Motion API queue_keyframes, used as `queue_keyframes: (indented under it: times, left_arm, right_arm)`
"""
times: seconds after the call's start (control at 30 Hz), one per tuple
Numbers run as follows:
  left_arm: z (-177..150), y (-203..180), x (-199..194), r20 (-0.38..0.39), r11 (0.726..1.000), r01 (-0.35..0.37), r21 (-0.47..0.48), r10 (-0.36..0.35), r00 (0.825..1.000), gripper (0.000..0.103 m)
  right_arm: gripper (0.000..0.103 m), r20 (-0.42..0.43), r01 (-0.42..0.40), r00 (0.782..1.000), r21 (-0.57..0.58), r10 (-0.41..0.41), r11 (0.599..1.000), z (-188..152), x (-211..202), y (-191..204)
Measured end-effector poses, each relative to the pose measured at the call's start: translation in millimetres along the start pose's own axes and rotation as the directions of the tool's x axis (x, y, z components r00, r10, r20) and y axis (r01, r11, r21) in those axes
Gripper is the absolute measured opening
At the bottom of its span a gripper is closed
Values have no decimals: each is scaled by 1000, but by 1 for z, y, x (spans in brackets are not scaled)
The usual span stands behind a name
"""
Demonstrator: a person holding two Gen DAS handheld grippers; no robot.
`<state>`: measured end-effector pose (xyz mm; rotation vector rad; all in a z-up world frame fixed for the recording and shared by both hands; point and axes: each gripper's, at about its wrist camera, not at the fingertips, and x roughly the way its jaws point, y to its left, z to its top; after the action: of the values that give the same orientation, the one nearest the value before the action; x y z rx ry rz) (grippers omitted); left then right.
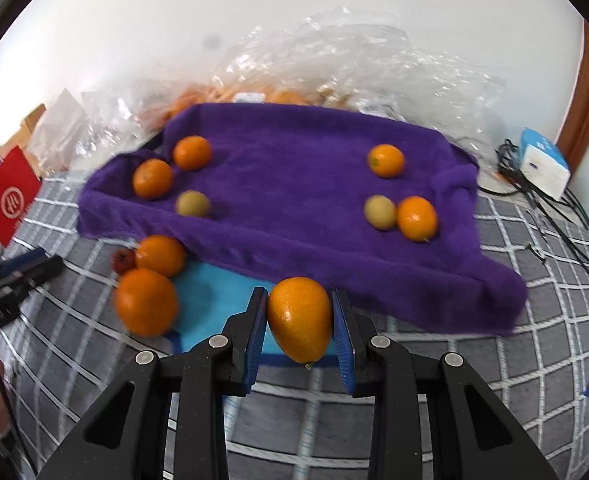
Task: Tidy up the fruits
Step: 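Grasp the small red fruit with the left tool while the right tool holds the oval orange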
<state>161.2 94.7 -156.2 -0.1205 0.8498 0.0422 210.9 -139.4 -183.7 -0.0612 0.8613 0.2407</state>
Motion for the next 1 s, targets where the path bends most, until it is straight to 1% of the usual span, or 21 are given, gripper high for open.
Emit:
queue_keyframes:
  times: [0.1,0.17,0.4,0.5,0.67,0.83,0.87,0.9,0.97,1.0]
  left_arm:
    - [-1,0,2,-4,1000,-1,2,1,1000,51]
    - [-2,1,5,-12,1000,-1,1,1,1000,51]
    - [-8,7,16,-43,1000,7,-21,-8,999,51]
    - [-10,10,20,-44,999,-7,-32,6,999,51]
    - [-11,11,23,-52,1000,-11,-25,10,999,52]
    - [-10,8,24,-57,1000,-26,-8,25,998,51]
    - [-10,5,23,-67,1000,-21,1,21,998,49]
    - [-8,2,22,-81,1000,2,12,-1,997,47]
    - [-4,-8,19,-95,997,74,20,-72,993,46]
    - [-3,-13,17,-88,995,94,30,-91,992,46]
  right_arm:
    - [32,-33,-1,999,-2,1,1000,-6,10,-5]
    - [32,-37,0,999,-7,0,1000,-9,14,-4]
    - [32,-29,-6,1000,-23,5,1000,-11,12,-2]
    - [32,-22,1,1000,-27,-2,1000,-13,7,-7]
    - [32,-41,10,999,-38,-12,999,-18,7,-17]
    - [34,-22,-4,1000,-36,3,999,-26,4,-19]
    - [33,-21,-6,1000,-34,6,999,-27,3,-20]
    - [31,-19,-10,1000,-36,9,999,-27,1,-20]
    - [32,-7,-7,1000,-37,6,999,-29,-4,-24]
    - [32,2,-1,1000,-35,1,999,-29,-6,-27]
